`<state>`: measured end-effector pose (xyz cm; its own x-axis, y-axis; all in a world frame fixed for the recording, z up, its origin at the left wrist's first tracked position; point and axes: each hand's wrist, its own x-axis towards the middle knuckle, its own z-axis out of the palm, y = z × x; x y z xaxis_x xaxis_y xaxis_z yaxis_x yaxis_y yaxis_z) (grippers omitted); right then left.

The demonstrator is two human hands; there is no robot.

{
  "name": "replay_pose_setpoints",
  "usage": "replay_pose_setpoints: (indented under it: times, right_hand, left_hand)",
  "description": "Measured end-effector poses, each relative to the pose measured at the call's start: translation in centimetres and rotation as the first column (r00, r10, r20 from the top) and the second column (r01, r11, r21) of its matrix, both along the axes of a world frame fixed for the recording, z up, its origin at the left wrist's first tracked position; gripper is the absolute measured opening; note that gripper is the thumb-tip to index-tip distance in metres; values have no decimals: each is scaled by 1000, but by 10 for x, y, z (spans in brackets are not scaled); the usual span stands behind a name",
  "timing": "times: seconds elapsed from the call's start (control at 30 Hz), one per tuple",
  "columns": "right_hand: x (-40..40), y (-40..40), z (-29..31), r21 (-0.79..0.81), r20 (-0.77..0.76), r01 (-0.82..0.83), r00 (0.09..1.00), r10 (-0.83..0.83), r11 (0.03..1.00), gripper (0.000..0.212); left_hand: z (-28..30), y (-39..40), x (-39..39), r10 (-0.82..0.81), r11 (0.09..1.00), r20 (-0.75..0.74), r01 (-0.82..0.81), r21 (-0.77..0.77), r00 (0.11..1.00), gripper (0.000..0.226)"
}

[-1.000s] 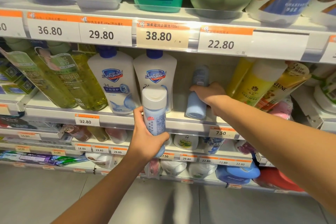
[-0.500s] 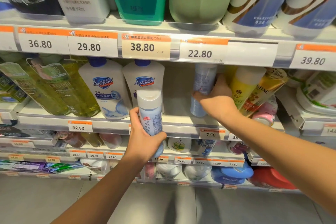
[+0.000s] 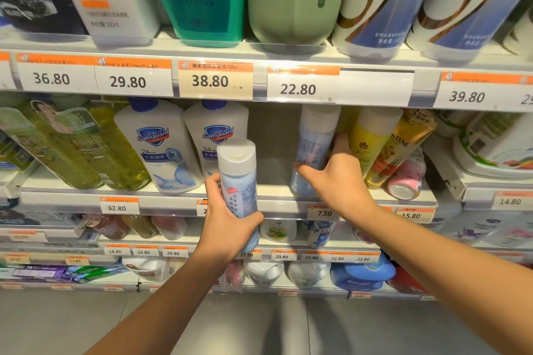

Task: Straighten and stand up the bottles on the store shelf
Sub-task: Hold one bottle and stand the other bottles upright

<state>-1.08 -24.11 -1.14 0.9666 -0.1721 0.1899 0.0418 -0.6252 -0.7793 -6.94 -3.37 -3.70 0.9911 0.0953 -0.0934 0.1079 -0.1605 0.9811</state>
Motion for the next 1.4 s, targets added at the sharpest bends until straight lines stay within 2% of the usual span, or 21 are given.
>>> replay_pose_setpoints:
  times: [0.27, 0.63, 0.83, 1.17, 1.4]
  right_hand:
    - [-1, 1, -2, 20, 9, 10, 1000, -10, 1000, 53]
    - [35, 11, 6, 136, -65, 8, 998, 1, 991, 55]
    - [41, 17, 5, 164, -57, 52, 997, -43, 985, 72]
    - [44, 23, 11, 26, -67, 105, 992, -103, 994, 51]
    - [54, 32, 16, -80, -138, 146, 978, -156, 986, 89]
  left_hand:
    - [0, 0, 0, 10, 1000, 27, -10, -5, 1000, 79]
    - [0, 2, -2, 3, 1000, 28, -3, 7, 1000, 78]
    - [0, 5, 0, 6, 1000, 17, -6, -3, 1000, 80]
    - [-1, 5, 1, -12, 1000, 32, 12, 6, 999, 74]
    - [-2, 5, 3, -6, 1000, 7, 6, -8, 1000, 76]
